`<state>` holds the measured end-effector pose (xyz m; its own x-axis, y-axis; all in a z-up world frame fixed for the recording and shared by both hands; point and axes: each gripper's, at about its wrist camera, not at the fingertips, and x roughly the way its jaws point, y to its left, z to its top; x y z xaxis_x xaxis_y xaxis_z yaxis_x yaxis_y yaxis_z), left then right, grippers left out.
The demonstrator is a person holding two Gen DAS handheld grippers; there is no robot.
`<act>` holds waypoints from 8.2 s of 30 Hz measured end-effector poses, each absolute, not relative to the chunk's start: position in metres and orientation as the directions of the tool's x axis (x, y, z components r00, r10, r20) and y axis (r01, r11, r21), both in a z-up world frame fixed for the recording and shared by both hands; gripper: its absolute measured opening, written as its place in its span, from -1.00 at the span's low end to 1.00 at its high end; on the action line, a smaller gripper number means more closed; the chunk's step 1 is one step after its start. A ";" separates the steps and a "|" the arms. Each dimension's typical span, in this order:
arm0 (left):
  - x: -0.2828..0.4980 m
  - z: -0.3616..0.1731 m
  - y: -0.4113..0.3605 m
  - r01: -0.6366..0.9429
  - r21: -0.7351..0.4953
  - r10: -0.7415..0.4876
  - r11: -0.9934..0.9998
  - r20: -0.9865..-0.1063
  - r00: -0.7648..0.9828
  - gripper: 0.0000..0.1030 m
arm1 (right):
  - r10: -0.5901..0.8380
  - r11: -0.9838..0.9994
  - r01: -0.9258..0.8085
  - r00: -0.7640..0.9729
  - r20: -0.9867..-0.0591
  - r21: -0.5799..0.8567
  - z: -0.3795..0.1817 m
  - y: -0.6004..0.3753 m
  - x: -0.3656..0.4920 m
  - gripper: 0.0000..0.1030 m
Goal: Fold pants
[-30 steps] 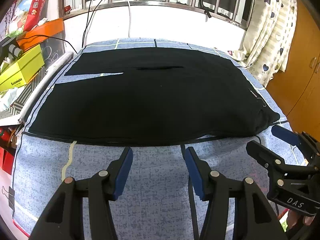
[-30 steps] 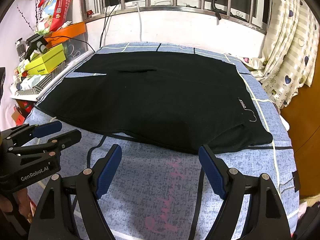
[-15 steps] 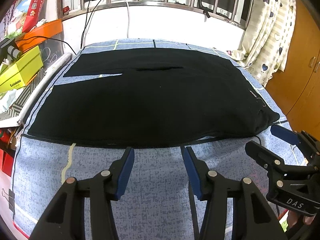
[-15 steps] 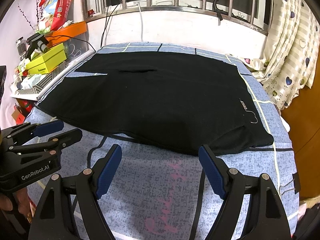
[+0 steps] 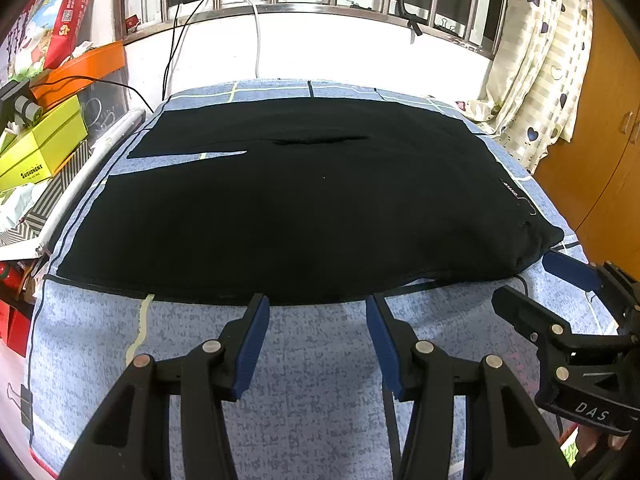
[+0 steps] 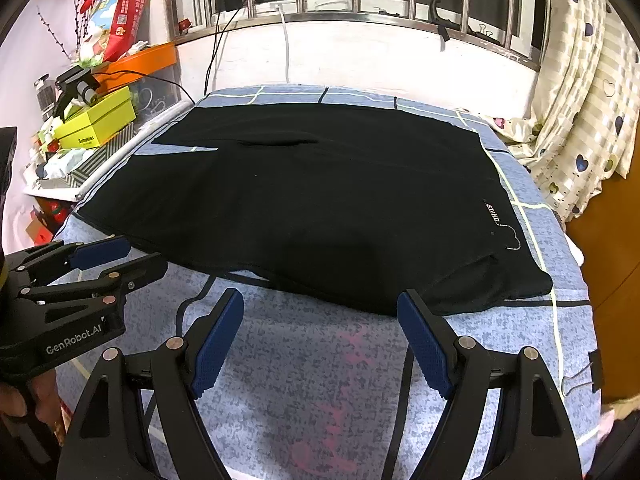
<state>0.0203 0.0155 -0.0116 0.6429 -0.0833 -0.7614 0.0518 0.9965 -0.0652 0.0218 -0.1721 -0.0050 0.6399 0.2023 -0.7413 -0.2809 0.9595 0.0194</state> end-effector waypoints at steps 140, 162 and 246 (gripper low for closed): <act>0.164 0.002 0.118 0.279 -0.142 -0.305 0.950 -0.620 0.723 -0.97 | 0.461 0.711 -0.703 0.455 -0.762 0.010 -0.006 -0.180 0.220 -0.98; 0.283 -0.033 0.143 -0.217 -0.151 0.000 0.964 -0.820 0.573 0.07 | 0.394 0.904 -0.101 0.573 -0.718 0.416 -0.028 -0.263 0.197 0.53; 0.062 -0.082 0.238 -0.369 -0.530 -0.122 0.763 -0.679 0.724 -0.92 | 0.364 0.842 0.079 0.648 -0.669 0.534 -0.041 -0.316 0.105 -0.91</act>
